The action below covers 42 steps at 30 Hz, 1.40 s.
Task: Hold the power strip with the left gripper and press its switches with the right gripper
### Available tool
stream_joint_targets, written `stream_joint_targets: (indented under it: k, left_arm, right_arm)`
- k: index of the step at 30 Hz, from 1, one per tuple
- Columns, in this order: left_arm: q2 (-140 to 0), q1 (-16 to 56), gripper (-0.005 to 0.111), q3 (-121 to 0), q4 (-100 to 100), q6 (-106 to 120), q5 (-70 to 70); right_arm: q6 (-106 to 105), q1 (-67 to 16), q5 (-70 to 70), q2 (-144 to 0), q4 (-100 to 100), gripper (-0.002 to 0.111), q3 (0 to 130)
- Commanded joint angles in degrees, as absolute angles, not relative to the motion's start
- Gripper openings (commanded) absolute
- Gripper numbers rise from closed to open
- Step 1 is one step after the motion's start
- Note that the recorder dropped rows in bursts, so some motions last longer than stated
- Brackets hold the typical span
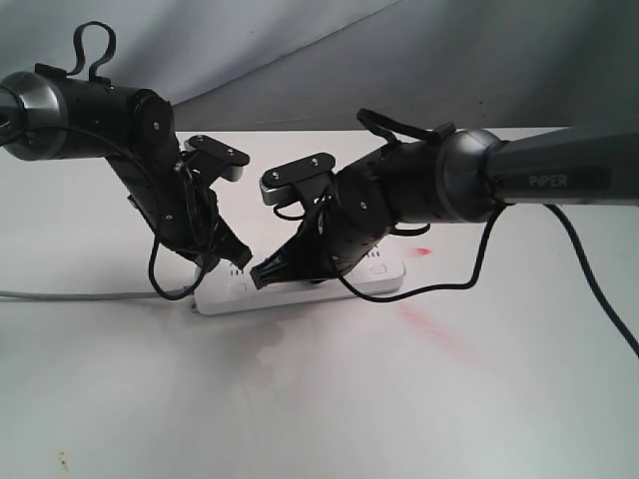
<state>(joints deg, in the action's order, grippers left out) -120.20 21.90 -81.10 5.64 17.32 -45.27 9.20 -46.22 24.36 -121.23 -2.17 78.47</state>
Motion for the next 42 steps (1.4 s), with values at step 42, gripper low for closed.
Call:
stream_joint_targets:
  k: [42]
  left_arm:
    - [-94.78, 22.2, 0.0, -68.23, 19.93, 18.4, -41.21]
  right_arm:
    - [20.02, -43.22, 33.68, -69.53, -8.35, 0.0, 47.35]
